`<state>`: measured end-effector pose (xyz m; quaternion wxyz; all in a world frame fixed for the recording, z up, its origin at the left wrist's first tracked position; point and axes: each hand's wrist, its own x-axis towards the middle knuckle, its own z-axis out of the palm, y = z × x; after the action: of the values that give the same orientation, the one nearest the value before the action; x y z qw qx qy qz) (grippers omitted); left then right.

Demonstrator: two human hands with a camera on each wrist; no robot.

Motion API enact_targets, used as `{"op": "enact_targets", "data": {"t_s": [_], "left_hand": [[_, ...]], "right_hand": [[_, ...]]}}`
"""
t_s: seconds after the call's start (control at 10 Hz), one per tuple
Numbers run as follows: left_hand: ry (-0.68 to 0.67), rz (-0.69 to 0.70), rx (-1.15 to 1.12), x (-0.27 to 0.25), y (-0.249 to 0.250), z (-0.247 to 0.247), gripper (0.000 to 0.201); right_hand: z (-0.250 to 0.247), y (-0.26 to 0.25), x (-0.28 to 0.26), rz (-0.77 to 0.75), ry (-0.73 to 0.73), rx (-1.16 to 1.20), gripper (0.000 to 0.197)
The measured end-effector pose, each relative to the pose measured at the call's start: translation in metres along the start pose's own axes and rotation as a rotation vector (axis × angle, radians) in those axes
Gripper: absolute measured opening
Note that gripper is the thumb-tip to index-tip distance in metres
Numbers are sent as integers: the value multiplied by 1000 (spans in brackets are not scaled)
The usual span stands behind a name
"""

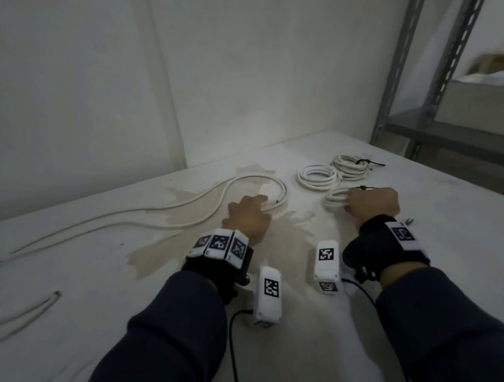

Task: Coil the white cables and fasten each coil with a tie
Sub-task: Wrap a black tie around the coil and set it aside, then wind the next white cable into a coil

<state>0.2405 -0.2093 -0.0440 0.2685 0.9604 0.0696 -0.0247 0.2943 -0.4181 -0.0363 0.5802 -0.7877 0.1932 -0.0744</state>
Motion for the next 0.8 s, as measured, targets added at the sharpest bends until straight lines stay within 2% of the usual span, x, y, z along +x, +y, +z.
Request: {"op": "enact_targets", "data": {"t_s": [0.1,0.2,0.3,0.4,0.5,0.6,0.7,0.8], "left_hand": [[55,19,65,15,-4,0,30],[129,40,-21,19,3,-2,7],[141,26,-60,18,5,1,17],[203,14,-208,15,0,-2,16],[340,23,-400,13,-8,-13,21],[429,41,-736,10,-14,-23,20],[420,14,-1101,-5,-17,-29,17],[324,99,-1146,-20,-16,-33,7]], "right_hand": [[-3,-8,1,51,62,-355,23],[5,-13,9,69,108,-245,32],[10,-16,16,13,168,-360,34],[18,-19,22,30,179,-294,39],[21,-19,25,52,173,-310,45],[24,-24,19,52,39,-369,41],[32,-30,5,70,-42,-601,55],[48,-45,-17,-96,-28,-443,54]]}}
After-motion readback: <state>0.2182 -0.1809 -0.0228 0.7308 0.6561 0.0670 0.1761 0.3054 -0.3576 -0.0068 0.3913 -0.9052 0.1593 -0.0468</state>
